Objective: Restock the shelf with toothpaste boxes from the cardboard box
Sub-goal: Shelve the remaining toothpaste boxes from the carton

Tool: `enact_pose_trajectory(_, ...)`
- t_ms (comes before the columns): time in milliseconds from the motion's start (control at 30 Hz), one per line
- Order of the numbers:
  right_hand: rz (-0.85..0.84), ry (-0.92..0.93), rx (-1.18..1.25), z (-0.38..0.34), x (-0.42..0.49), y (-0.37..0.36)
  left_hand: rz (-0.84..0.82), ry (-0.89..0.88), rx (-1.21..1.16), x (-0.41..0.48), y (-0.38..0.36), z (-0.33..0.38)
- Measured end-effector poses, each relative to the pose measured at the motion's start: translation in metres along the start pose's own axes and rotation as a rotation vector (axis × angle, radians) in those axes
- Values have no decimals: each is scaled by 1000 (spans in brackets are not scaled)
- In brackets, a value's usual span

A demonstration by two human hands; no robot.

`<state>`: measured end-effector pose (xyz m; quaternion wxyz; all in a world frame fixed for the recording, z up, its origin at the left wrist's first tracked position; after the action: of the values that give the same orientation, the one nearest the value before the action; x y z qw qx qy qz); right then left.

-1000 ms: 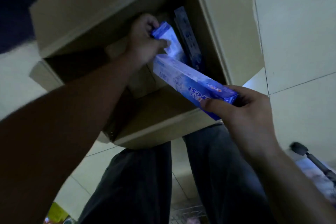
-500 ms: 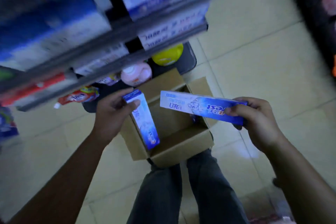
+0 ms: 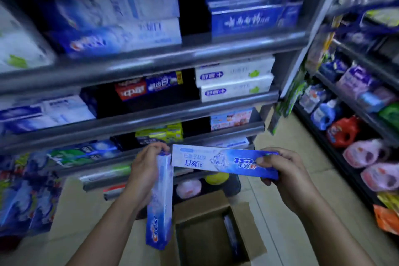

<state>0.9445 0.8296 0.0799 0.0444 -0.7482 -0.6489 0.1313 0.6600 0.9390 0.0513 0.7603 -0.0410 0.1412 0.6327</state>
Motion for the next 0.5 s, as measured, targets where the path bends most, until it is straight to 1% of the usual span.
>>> enact_pose_trajectory(100,1,62,39,-41,-2,-13,-11,-17,-2,-17,19,48)
enact_pose_trajectory(200,-68,121,61,-72,-4,-27,14,-70,-51,-32,42,88)
enact_pose_trajectory(267,-122,160,57,-90,-5,-37,-48,-113,-100,-46,45,112)
enact_pose_trajectory(367,-129,205,83,-107,-5,-50,-142,-177,-155,-66,36,141)
enact_pose_trajectory(433,-157,226,148,-114,-7,-59,-176,-176,-271,-78,29,153)
enact_pose_trajectory(500,-191,209,188,-114,-9,-66,-224,-153,-308,-83,20,160)
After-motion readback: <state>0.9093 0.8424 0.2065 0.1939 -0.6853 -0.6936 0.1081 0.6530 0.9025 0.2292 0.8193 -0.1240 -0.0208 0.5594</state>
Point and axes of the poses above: each hand's wrist, its own x-axis towards the middle knuckle, its own y-axis out of the back of the hand, z = x × y, the point moved 4 cm from there along x, towards the middle knuckle, and after that the axes turned 11 degrees about -z, right-handed, at the moved point
